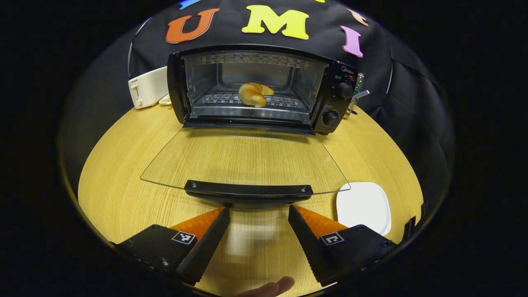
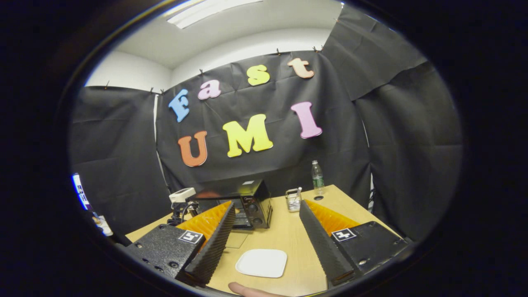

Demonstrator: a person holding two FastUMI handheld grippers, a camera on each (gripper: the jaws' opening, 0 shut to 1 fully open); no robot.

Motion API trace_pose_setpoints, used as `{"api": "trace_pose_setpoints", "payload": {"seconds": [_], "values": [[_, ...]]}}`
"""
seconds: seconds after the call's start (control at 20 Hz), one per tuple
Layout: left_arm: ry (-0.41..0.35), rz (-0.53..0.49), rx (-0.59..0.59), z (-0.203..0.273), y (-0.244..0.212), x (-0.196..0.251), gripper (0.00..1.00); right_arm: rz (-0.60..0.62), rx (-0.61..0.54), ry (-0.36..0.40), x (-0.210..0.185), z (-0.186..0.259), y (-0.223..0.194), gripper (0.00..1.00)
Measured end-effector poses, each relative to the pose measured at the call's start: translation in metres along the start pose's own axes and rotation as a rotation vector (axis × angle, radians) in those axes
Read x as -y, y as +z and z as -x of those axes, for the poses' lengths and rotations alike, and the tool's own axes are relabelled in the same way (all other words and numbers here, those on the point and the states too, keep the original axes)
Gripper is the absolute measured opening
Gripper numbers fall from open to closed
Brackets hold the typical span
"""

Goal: Open the electric oven with the left hand, put the food in, and close the electric oven.

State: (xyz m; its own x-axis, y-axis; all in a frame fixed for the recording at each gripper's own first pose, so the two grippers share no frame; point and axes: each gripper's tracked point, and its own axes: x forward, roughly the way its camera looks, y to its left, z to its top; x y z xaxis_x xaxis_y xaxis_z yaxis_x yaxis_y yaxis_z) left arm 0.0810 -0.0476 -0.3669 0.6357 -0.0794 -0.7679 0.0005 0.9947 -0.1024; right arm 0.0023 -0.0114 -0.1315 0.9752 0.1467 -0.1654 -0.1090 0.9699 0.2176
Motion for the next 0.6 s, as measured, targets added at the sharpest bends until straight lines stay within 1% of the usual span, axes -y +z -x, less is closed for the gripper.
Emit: {"api": "trace_pose_setpoints", "payload": {"seconds": [0.25, 0.6], "values": [[-0.002, -0.003, 0.032, 0.010, 0.014, 0.001, 0.94, 0.004, -0.005, 0.003, -0.003, -0.001, -0.001, 0.93], [-0.001, -0.014, 0.038, 0.019, 0.030, 0.003, 0.95, -0.002, -0.013, 0.000, -0.002, 0.000, -0.003, 0.93]]}}
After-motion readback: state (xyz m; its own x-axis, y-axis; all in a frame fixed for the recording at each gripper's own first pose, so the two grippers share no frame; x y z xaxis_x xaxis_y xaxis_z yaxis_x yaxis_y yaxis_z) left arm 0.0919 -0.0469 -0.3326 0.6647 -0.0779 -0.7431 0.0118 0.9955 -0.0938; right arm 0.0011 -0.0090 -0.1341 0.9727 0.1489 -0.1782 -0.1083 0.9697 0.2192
